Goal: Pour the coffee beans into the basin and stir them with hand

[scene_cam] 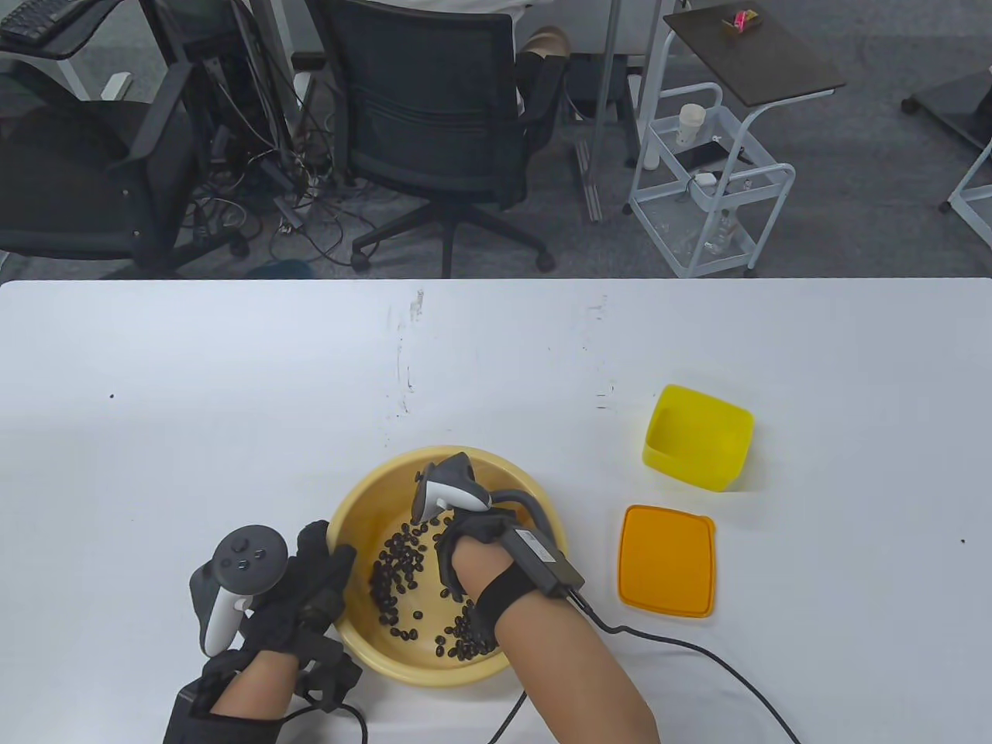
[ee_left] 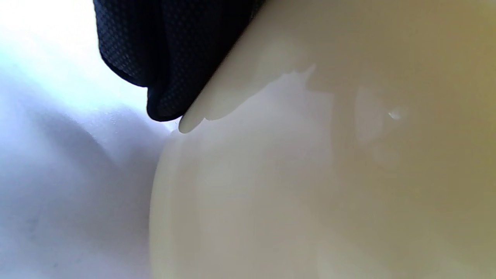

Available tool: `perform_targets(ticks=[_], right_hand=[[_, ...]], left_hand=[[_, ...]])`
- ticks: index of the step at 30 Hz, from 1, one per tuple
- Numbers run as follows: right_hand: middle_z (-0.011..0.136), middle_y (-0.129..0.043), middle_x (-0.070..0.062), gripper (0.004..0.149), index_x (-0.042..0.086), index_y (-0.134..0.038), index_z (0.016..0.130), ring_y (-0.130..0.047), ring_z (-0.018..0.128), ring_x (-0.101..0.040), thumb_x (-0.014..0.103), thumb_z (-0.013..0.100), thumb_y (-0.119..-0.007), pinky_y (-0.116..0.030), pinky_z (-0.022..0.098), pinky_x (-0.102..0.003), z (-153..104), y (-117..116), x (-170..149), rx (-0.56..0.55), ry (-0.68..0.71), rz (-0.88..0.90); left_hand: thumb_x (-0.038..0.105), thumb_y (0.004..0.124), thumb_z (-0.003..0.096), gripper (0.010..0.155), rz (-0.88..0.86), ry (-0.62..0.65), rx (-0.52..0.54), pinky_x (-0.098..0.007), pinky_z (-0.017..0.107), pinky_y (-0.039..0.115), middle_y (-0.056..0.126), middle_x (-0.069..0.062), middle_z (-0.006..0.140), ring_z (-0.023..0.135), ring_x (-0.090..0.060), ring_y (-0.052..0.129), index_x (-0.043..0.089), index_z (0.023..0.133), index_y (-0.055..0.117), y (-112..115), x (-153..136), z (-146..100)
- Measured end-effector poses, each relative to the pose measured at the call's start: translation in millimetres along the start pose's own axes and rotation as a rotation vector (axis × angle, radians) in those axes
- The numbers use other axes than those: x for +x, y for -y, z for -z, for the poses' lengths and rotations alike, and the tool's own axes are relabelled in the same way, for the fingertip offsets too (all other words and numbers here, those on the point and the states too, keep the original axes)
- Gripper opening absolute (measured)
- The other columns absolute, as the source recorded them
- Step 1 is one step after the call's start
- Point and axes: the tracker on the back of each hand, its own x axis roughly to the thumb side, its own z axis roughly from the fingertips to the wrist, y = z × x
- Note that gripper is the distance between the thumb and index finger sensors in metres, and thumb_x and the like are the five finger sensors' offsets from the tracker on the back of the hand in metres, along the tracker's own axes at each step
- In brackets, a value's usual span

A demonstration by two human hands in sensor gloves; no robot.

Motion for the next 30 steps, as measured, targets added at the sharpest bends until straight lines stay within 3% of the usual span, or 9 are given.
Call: perform_targets(ticks=[2, 4, 7, 9, 11, 14, 18, 23, 30], right_hand=[[0.054, -0.089, -0.043, 0.066, -0.027, -0.068, 0.067, -0.101, 0.036, -0.050, 0.035, 0.044, -0.066, -0.070, 0.040, -0.065, 0.7, -6.2, 8.6, 0.046, 0.041, -0.013], [0.049, -0.092, -0.043, 0.066, -0.027, -0.072, 0.063, -0.101, 0.031, -0.051, 0.035, 0.043, -0.067, -0.071, 0.039, -0.065, 2.6, -16.6, 19.4, 0.179, 0.153, 0.090], [0.049, -0.093, -0.041, 0.066, -0.027, -0.071, 0.063, -0.102, 0.032, -0.049, 0.037, 0.044, -0.066, -0.071, 0.040, -0.064, 2.6, -20.7, 30.8, 0.279, 0.305, 0.233], [0.056, -0.091, -0.037, 0.066, -0.023, -0.068, 0.071, -0.100, 0.039, -0.046, 0.038, 0.046, -0.063, -0.069, 0.045, -0.063, 3.8, -18.9, 38.2, 0.331, 0.488, 0.392], [0.070, -0.083, -0.032, 0.066, -0.017, -0.058, 0.083, -0.095, 0.057, -0.045, 0.038, 0.047, -0.061, -0.063, 0.052, -0.062, 6.5, -15.4, 42.4, 0.341, 0.620, 0.519], [0.078, -0.079, -0.027, 0.066, -0.011, -0.051, 0.091, -0.087, 0.070, -0.045, 0.038, 0.048, -0.061, -0.061, 0.054, -0.062, 12.5, -6.0, 40.6, 0.327, 0.637, 0.590], [0.092, -0.059, -0.020, 0.067, -0.004, -0.031, 0.095, -0.073, 0.077, -0.042, 0.039, 0.050, -0.056, -0.049, 0.061, -0.059, 14.2, 11.9, 35.6, 0.187, 0.631, 0.602], [0.094, -0.056, -0.015, 0.064, 0.000, -0.032, 0.095, -0.070, 0.076, -0.037, 0.041, 0.050, -0.054, -0.045, 0.064, -0.057, 12.0, 28.1, 19.1, -0.085, 0.459, 0.467], [0.095, -0.056, -0.014, 0.064, 0.002, -0.030, 0.096, -0.072, 0.076, -0.037, 0.040, 0.050, -0.055, -0.047, 0.063, -0.058, 6.3, 30.6, 7.1, -0.214, 0.310, 0.312]], left_hand=[[0.031, 0.061, 0.0609, 0.058, 0.001, 0.000, 0.001, -0.045, 0.057, 0.082, 0.077, -0.031, 0.085, 0.067, -0.039, 0.101, -0.009, 0.096, 0.037, 0.0, -0.2, 0.0], [0.031, 0.061, 0.0609, 0.058, 0.004, -0.001, 0.003, -0.045, 0.057, 0.082, 0.078, -0.031, 0.085, 0.067, -0.038, 0.101, -0.009, 0.096, 0.037, 0.1, -0.1, -0.1], [0.031, 0.061, 0.0609, 0.058, 0.007, 0.001, 0.005, -0.045, 0.057, 0.081, 0.078, -0.031, 0.085, 0.067, -0.038, 0.101, -0.009, 0.096, 0.038, 0.1, -0.3, 0.0], [0.031, 0.061, 0.0607, 0.058, 0.012, 0.003, 0.005, -0.044, 0.057, 0.082, 0.078, -0.031, 0.085, 0.067, -0.038, 0.101, -0.008, 0.096, 0.038, 0.0, -0.4, 0.2], [0.031, 0.061, 0.0607, 0.058, 0.012, 0.004, 0.005, -0.044, 0.056, 0.082, 0.078, -0.031, 0.085, 0.067, -0.038, 0.101, -0.008, 0.096, 0.038, 0.0, -0.4, 0.2], [0.031, 0.061, 0.0606, 0.058, 0.012, 0.006, 0.002, -0.044, 0.056, 0.082, 0.078, -0.031, 0.085, 0.067, -0.038, 0.101, -0.008, 0.096, 0.038, 0.0, -0.5, 0.5], [0.031, 0.061, 0.0605, 0.058, 0.008, 0.011, -0.003, -0.044, 0.056, 0.082, 0.078, -0.031, 0.085, 0.067, -0.038, 0.101, -0.009, 0.096, 0.038, 0.0, -0.7, 0.7], [0.032, 0.061, 0.0605, 0.058, 0.006, 0.015, -0.002, -0.044, 0.056, 0.082, 0.078, -0.031, 0.085, 0.067, -0.038, 0.101, -0.008, 0.096, 0.038, -0.2, -0.9, 0.6], [0.032, 0.061, 0.0606, 0.058, 0.006, 0.013, -0.001, -0.044, 0.057, 0.081, 0.078, -0.031, 0.085, 0.067, -0.038, 0.101, -0.008, 0.096, 0.038, -0.3, -1.0, 0.5]])
